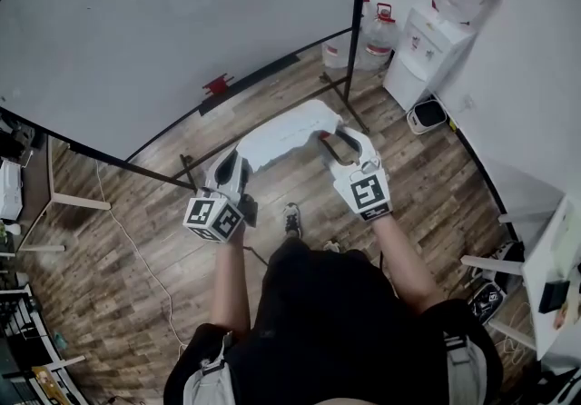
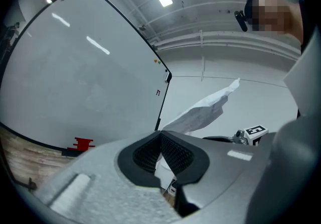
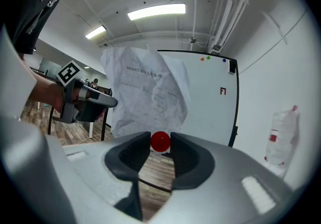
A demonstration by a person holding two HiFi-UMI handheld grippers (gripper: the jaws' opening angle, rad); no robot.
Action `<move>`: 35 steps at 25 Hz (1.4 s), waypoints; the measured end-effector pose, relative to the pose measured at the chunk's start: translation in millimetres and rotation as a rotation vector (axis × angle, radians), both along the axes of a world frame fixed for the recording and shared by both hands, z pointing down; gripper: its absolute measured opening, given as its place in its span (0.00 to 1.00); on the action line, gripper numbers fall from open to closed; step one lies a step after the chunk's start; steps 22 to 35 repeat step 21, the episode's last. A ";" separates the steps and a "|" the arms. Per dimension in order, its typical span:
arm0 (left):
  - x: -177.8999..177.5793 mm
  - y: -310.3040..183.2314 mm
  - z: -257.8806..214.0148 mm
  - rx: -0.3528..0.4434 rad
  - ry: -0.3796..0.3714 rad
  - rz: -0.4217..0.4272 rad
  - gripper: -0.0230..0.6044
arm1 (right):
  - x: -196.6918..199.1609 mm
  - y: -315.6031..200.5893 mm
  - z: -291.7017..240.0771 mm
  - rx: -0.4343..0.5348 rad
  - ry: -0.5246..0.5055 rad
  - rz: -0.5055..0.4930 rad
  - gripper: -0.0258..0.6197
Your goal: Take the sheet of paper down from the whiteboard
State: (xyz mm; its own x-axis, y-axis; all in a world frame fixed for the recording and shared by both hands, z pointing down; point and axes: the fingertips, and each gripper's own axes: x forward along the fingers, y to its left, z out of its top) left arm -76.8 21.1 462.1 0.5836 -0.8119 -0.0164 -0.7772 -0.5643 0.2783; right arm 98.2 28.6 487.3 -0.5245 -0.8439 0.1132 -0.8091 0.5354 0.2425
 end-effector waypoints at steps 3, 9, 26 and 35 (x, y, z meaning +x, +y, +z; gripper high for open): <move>7.2 3.4 -3.0 0.004 0.002 0.009 0.05 | 11.4 6.0 0.8 -0.012 -0.011 0.017 0.24; 14.7 6.4 1.0 -0.004 0.019 0.019 0.05 | 21.9 13.3 6.4 -0.020 -0.015 0.033 0.24; 8.3 1.7 -3.7 -0.003 0.024 0.032 0.05 | 14.7 10.9 2.4 -0.015 -0.007 0.040 0.24; 8.3 1.7 -3.7 -0.003 0.024 0.032 0.05 | 14.7 10.9 2.4 -0.015 -0.007 0.040 0.24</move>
